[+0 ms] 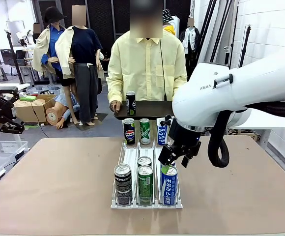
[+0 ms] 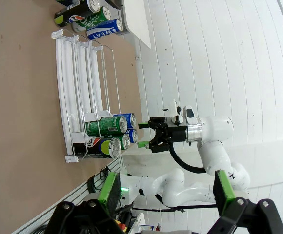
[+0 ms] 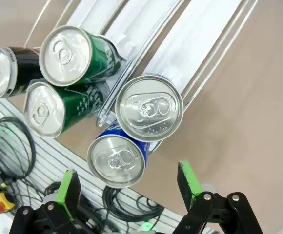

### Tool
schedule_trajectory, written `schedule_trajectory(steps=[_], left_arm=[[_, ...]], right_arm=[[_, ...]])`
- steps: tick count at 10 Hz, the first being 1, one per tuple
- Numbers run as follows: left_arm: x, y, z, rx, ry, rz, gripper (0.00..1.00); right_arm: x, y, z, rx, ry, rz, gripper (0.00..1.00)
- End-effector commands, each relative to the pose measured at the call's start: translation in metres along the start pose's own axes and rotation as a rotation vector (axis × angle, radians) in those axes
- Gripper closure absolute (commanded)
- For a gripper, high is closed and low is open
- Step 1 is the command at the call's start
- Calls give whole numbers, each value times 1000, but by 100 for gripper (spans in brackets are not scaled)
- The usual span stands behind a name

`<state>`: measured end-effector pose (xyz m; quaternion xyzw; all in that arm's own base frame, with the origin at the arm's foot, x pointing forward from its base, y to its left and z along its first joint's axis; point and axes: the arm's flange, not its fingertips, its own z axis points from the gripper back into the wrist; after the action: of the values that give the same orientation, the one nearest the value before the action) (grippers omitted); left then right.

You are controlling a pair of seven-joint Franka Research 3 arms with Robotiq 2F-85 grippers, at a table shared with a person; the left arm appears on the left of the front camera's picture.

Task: Retrieve and hand over the desired beverage to the person.
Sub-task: Pick up another can of the same type that the person held from the Automatic Can Dispenser.

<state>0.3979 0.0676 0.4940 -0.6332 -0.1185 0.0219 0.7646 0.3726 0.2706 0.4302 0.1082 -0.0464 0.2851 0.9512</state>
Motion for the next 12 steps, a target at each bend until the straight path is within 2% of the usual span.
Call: schedule_trajectory(steps=[1,4,9,12], left_arm=[[-2,-2,1,-9,-7,-4,0],[-2,-2,1,-9,-7,-4,0],[-2,-2,1,-9,-7,-4,0],[-2,-2,1,-9,-7,-4,0]], right_arm=[[10,10,-5,-48,-8,-30,0],[15,20,-7,-69,-13,-25,0],[24,21,-16,-173,-10,-55,0],[25,25,-16,-162,-23,-60,0]])
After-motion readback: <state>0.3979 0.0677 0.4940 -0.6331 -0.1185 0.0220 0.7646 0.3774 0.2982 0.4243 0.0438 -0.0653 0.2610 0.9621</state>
